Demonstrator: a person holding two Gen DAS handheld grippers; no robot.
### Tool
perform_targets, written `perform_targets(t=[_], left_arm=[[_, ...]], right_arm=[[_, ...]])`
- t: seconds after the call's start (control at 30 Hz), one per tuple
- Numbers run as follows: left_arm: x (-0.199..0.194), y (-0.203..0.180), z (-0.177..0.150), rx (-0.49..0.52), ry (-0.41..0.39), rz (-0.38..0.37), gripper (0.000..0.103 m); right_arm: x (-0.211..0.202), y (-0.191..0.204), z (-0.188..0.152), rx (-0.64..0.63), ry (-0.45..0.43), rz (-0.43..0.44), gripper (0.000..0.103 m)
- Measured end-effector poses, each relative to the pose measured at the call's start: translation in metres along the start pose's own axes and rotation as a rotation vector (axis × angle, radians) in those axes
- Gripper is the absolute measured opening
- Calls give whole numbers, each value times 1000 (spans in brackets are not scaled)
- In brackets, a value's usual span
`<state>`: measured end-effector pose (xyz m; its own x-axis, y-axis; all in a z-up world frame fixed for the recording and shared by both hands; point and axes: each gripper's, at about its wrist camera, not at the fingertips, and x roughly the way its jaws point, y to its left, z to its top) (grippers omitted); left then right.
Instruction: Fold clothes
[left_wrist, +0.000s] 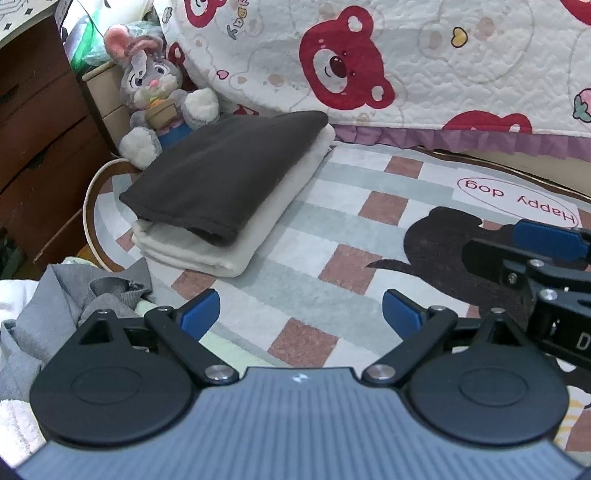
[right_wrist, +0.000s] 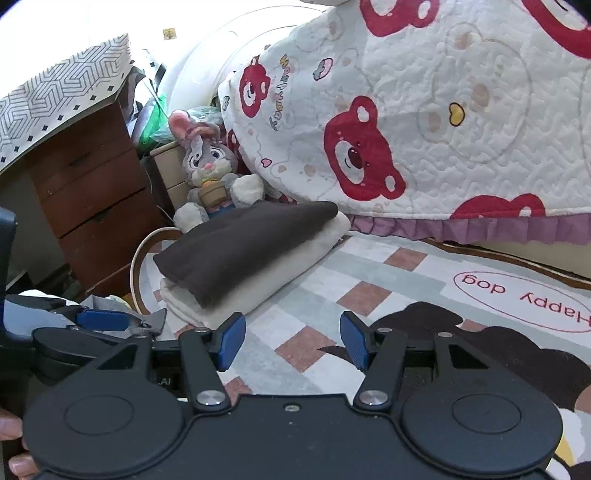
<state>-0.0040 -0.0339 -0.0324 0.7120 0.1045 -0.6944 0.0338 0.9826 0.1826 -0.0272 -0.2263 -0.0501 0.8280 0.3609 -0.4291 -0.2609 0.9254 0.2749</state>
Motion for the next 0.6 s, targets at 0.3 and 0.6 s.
perform_targets(t=[0.3, 0.6], left_arm=[[-2, 10, 2, -22, -24, -25, 96], [1, 16, 2, -58, 2, -25, 96]], right_arm=[[1, 9, 9, -36, 34, -37, 63], [3, 11, 10, -27, 41, -37, 65]])
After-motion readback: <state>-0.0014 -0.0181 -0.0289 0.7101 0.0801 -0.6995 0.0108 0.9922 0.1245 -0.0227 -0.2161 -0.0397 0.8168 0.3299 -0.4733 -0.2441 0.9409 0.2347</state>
